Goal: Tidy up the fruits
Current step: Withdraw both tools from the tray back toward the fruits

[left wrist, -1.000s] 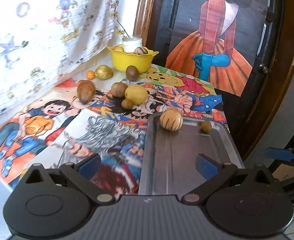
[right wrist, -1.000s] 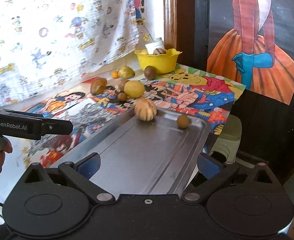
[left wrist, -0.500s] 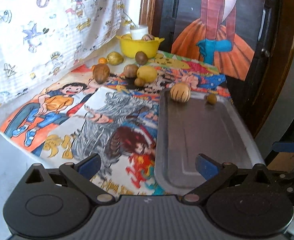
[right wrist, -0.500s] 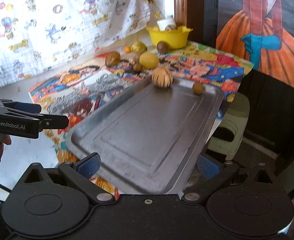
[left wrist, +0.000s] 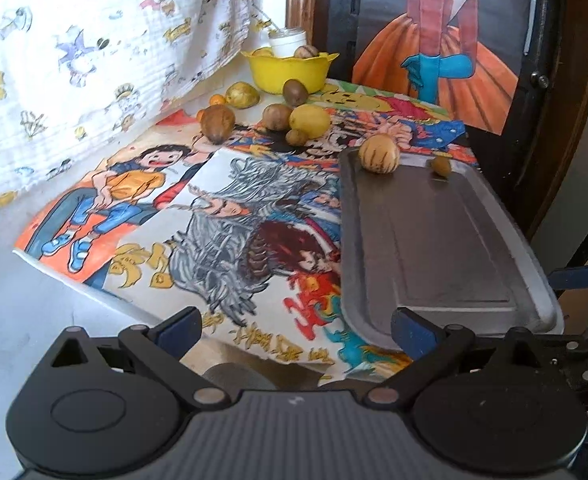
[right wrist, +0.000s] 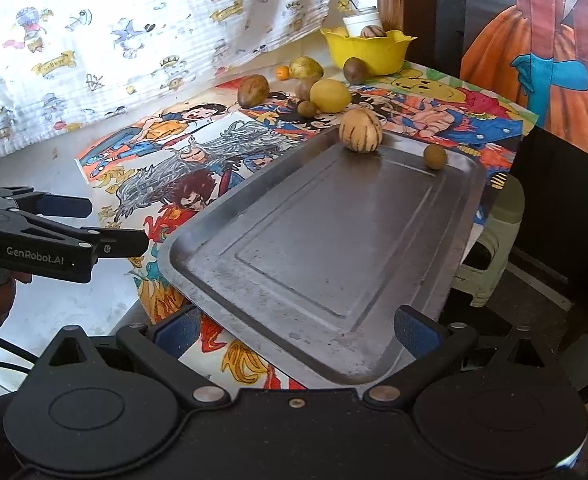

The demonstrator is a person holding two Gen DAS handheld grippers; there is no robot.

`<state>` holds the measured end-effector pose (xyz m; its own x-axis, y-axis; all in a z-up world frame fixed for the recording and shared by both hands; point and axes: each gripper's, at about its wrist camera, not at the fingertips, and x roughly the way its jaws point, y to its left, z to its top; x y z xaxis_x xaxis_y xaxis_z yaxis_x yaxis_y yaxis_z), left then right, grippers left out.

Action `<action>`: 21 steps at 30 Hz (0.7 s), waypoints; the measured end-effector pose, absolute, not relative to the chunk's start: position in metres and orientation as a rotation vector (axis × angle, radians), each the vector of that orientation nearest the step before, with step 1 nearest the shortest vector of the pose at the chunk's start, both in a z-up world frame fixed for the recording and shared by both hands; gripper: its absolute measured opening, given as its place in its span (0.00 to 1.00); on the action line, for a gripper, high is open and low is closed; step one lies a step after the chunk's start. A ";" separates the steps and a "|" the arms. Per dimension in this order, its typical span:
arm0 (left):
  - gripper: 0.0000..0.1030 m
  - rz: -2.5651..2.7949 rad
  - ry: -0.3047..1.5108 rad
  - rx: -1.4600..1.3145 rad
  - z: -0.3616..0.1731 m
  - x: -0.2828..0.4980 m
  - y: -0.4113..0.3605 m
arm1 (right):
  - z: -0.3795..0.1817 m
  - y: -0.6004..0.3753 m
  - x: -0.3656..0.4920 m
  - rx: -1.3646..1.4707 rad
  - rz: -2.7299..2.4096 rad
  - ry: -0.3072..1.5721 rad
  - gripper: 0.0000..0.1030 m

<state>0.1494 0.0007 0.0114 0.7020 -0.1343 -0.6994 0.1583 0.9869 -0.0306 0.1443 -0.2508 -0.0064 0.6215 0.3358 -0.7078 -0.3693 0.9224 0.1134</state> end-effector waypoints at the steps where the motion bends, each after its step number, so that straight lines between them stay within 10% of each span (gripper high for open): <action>1: 1.00 -0.159 0.779 0.031 0.011 0.150 0.003 | -0.006 -0.250 0.145 -0.042 0.408 0.805 0.99; 21: 1.00 -0.051 0.760 0.030 0.021 0.188 0.033 | 0.024 -0.248 0.189 -0.002 0.443 0.680 0.99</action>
